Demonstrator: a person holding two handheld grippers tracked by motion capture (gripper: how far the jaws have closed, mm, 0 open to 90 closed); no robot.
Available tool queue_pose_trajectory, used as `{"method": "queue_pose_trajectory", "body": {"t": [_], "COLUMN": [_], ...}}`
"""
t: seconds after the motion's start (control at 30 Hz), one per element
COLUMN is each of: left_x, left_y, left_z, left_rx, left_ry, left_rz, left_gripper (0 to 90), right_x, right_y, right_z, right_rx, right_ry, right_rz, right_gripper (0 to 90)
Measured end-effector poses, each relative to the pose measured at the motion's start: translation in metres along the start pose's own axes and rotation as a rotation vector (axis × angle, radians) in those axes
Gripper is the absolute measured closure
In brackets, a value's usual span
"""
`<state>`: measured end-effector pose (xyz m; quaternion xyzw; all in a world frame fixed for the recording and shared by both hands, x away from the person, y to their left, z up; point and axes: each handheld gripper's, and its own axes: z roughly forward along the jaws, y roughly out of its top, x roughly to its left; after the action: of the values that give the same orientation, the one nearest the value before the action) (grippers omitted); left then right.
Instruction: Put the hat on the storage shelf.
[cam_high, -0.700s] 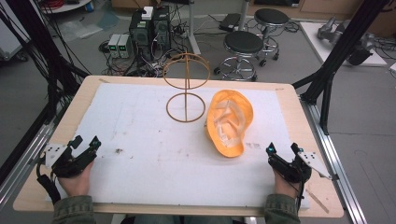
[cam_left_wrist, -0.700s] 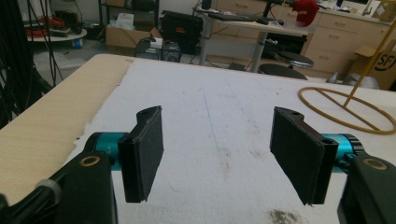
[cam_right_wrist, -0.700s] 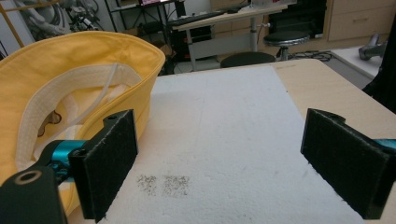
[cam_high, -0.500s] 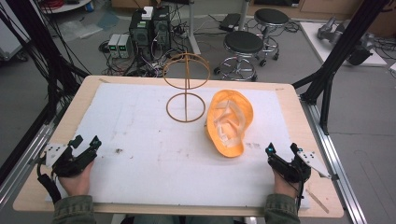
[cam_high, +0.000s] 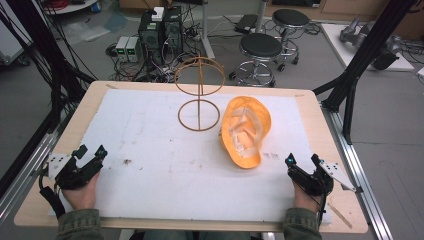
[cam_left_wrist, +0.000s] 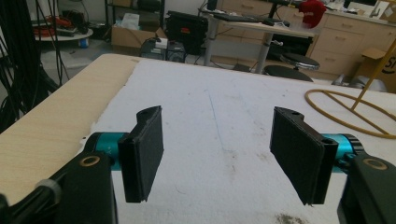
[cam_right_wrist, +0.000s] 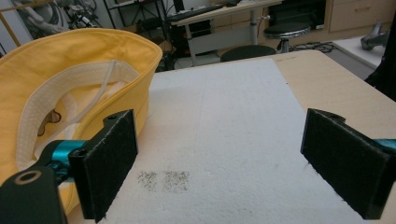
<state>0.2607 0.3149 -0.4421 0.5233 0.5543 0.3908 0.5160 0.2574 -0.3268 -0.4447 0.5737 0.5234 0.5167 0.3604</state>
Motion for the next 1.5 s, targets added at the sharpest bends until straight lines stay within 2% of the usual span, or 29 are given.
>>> {"method": "queue_pose_trajectory", "body": {"t": [0.43,0.63,0.73,0.97,1.23,1.4,1.5], "left_x": [0.000,-0.002,-0.002,-0.004,-0.003,-0.004,-0.005], "left_y": [0.000,-0.001,-0.001,-0.001,-0.001,0.000,0.000], "left_z": [0.001,0.003,0.003,0.006,0.005,0.005,0.006], "left_rx": [0.002,0.008,0.010,0.010,0.009,0.011,0.011], "left_ry": [-0.004,-0.012,-0.013,-0.017,-0.015,-0.012,-0.015], "left_rz": [0.000,0.004,0.006,0.006,0.007,0.023,0.028], "left_gripper": [35.0,35.0,35.1,35.0,35.0,35.0,35.0], "right_x": [0.001,0.004,0.007,0.017,0.025,0.030,0.037], "right_y": [0.000,-0.001,0.001,0.016,0.033,0.039,0.042], "right_z": [0.003,0.015,0.017,0.019,0.027,0.037,0.042], "right_rx": [0.005,0.036,0.027,-0.035,-0.022,0.026,0.026], "right_ry": [0.006,0.027,0.039,0.072,0.105,0.115,0.121], "right_rz": [-0.007,-0.062,-0.063,-0.066,-0.067,-0.059,-0.085], "right_gripper": [10.0,10.0,9.9,10.0,10.0,10.0,10.0]}}
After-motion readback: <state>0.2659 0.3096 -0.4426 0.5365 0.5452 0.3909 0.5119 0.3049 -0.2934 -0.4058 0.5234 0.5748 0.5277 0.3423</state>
